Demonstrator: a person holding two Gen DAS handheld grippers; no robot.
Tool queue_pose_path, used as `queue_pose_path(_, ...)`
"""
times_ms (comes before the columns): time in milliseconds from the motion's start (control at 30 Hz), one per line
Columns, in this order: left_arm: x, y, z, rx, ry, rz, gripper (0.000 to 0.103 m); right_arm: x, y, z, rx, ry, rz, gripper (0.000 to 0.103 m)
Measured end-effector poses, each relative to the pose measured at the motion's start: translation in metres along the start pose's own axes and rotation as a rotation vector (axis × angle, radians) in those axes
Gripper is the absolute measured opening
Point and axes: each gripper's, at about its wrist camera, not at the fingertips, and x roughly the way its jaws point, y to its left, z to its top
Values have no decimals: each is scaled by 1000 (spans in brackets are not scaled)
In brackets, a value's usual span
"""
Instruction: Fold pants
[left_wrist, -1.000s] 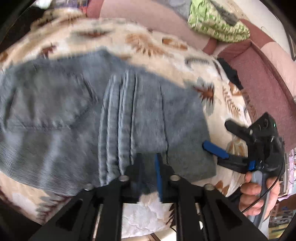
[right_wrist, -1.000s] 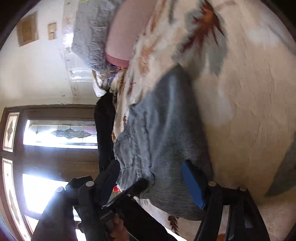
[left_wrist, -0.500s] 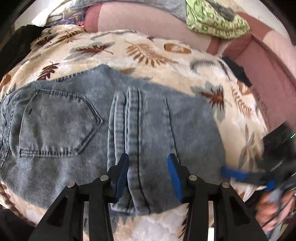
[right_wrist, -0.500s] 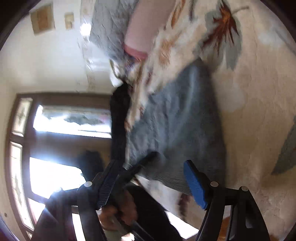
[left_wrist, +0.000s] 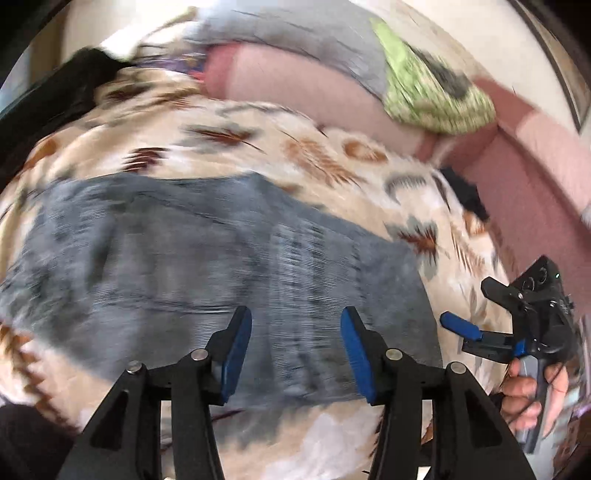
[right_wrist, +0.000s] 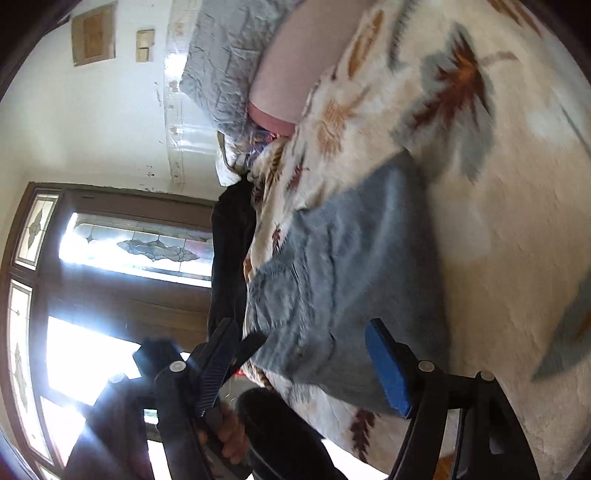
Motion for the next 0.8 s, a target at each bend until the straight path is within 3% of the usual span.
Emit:
queue_pose_path(100,-34,56,-3,-163,-74,-7,57,14,19,3,-23,11,-22,74)
queue_pose_path(200,-56,117,-15,-391,-153,-16,63,43,42,-6,-69,67,-36,74)
queue_pose_path(300,-63,161,-30,-559,-172,-42,64,84,64,-18,-105,145,-53,74)
queue_pose_path(433,-52,193,-42,-682,-152,-78,64,146,89,-30,-139,250,-105,74)
queue_pose_path(600,-27,211,-40,-762,-123,-127,64,205,104,-16,-126,293,-130,74)
queue_pose_path(667,-21,214,-35,-758,-134,-126,64,224,97,-9,-103,301,-201,74)
queue_pose_path(733,-13,219,-33,-782,-134,-122,64,250,71,-6,-79,363,-356,73)
queue_pose_path(800,-16,225,-34,-801,-146,-145,64,249,72,-6,-92,349,-359,71)
